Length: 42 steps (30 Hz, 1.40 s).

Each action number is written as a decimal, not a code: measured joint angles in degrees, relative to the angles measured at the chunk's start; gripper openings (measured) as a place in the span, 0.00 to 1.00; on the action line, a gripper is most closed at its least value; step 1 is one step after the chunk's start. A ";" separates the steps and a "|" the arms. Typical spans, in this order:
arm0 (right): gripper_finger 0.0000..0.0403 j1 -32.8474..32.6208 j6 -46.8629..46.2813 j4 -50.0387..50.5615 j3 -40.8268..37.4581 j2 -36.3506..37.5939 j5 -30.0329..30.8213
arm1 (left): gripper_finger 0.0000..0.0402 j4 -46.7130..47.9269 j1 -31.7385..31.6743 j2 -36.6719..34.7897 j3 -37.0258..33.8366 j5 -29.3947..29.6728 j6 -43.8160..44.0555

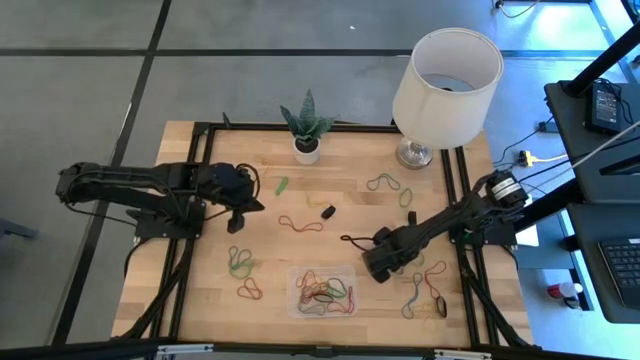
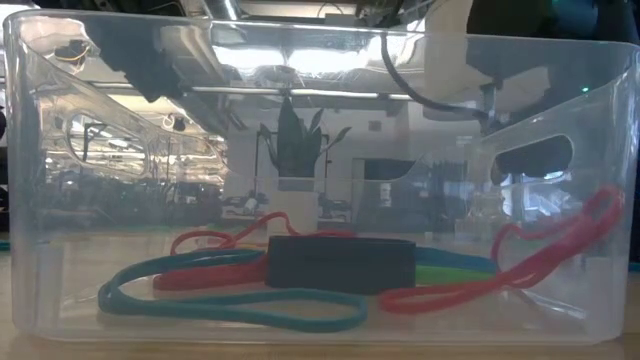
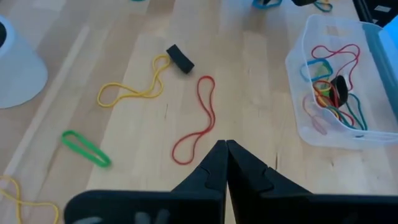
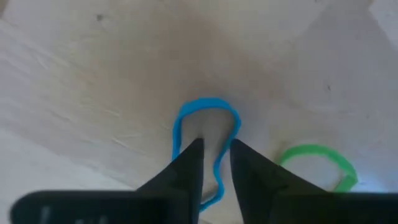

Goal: Pick and place rubber bands into bin
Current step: Put the blue rubber band into the transparent bin

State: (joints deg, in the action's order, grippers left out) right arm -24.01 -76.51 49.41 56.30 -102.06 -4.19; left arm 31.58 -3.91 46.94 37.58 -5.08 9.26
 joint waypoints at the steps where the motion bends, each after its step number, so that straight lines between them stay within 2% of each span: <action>1: 0.18 -0.18 -0.50 -0.02 0.03 -0.57 0.02 | 0.00 0.04 0.07 0.00 0.00 0.00 -0.02; 6: 0.03 -0.59 -0.95 -1.10 0.01 -0.97 0.33 | 0.00 0.60 0.09 0.00 0.00 -0.07 0.52; 9: 0.02 -0.60 -0.94 0.24 1.00 -0.30 0.54 | 0.00 1.69 0.11 -0.07 0.00 -0.13 1.94; 12: 0.01 -1.11 -0.88 4.84 3.33 0.86 3.36 | 0.00 2.50 0.18 -0.15 0.00 -0.15 3.55; 18: 0.00 -3.81 -1.07 19.19 15.55 2.63 11.87 | 0.00 3.10 0.92 -0.37 0.00 0.11 0.13; 23: 0.00 -6.12 -0.94 25.77 28.05 2.76 19.67 | 0.00 2.99 0.91 -0.35 0.00 0.24 -3.73; 28: 0.00 -7.49 2.13 23.09 38.36 1.28 31.53 | 0.01 2.97 0.92 -0.35 0.00 0.31 -6.01; 31: 0.00 -7.25 9.38 16.96 43.34 -1.78 34.63 | 0.01 2.95 0.90 -0.35 0.00 0.33 -5.99; 37: 0.00 -5.04 23.71 5.99 52.56 -12.55 35.12 | 0.01 2.95 0.90 -0.35 0.00 0.34 -5.51; 42: 0.00 -3.09 30.40 4.64 58.80 -21.72 29.71 | 0.01 2.95 0.90 -0.35 0.00 1.40 -3.46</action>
State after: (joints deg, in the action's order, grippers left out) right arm -27.09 -46.11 54.04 115.11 -123.78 25.52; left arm 34.52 -3.01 46.59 37.58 -3.68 5.80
